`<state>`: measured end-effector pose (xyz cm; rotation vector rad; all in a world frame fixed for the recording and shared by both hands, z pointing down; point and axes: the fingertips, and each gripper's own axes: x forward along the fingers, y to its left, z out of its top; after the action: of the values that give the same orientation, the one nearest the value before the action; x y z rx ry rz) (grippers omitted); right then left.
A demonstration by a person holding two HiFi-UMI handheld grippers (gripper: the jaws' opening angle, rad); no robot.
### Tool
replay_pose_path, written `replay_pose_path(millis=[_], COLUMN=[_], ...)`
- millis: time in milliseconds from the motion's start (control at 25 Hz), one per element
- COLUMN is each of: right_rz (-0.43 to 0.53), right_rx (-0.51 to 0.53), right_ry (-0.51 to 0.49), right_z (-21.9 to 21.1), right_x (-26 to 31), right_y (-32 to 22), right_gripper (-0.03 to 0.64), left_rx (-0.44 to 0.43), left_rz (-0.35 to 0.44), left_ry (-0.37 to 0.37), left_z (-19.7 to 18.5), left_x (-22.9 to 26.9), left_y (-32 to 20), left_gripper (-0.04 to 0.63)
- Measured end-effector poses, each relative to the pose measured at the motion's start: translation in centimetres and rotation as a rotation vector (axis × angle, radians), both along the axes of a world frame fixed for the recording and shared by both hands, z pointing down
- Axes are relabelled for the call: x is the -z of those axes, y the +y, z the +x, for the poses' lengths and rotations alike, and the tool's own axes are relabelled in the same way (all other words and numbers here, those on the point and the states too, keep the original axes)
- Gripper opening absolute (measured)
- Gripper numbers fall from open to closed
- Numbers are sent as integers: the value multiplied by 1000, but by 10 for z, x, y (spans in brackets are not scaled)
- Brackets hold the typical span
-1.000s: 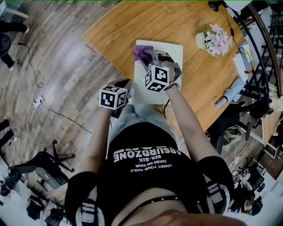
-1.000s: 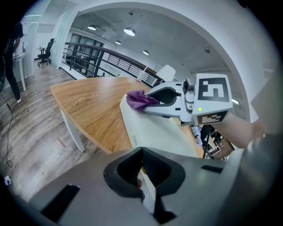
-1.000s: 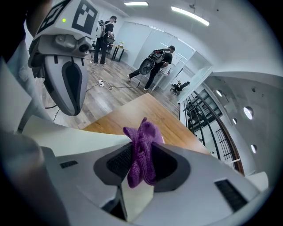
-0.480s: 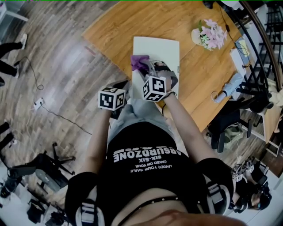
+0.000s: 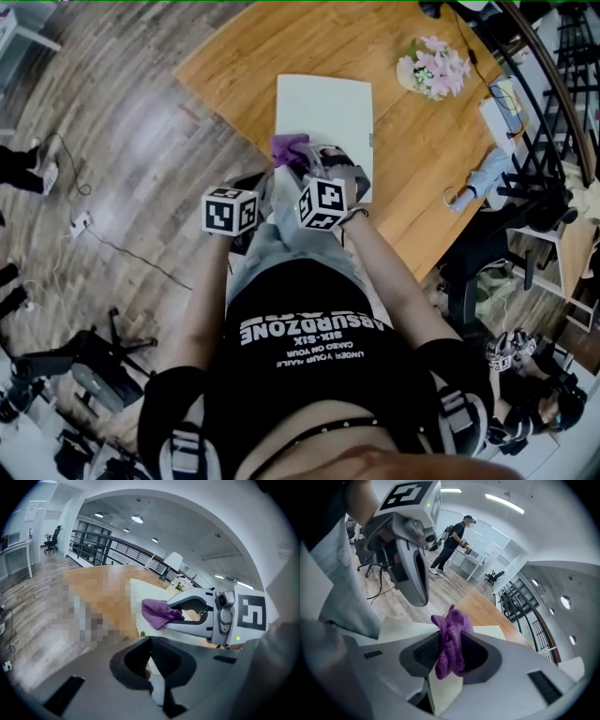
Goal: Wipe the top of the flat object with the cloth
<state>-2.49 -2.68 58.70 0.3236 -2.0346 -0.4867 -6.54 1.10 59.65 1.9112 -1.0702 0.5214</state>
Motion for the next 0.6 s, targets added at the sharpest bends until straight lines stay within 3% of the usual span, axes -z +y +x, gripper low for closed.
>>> replay_pose_path(millis=[600], right_rz=[-70], right_rx=[-29], right_ry=[-65], right_z=[7], right_x=[0], right_y=[69], right_gripper=[133], left_rx=[8], left_rz=[1], left_ry=[-32], left_z=[2], left_x=[-3], left_y=[37], left_gripper=[15])
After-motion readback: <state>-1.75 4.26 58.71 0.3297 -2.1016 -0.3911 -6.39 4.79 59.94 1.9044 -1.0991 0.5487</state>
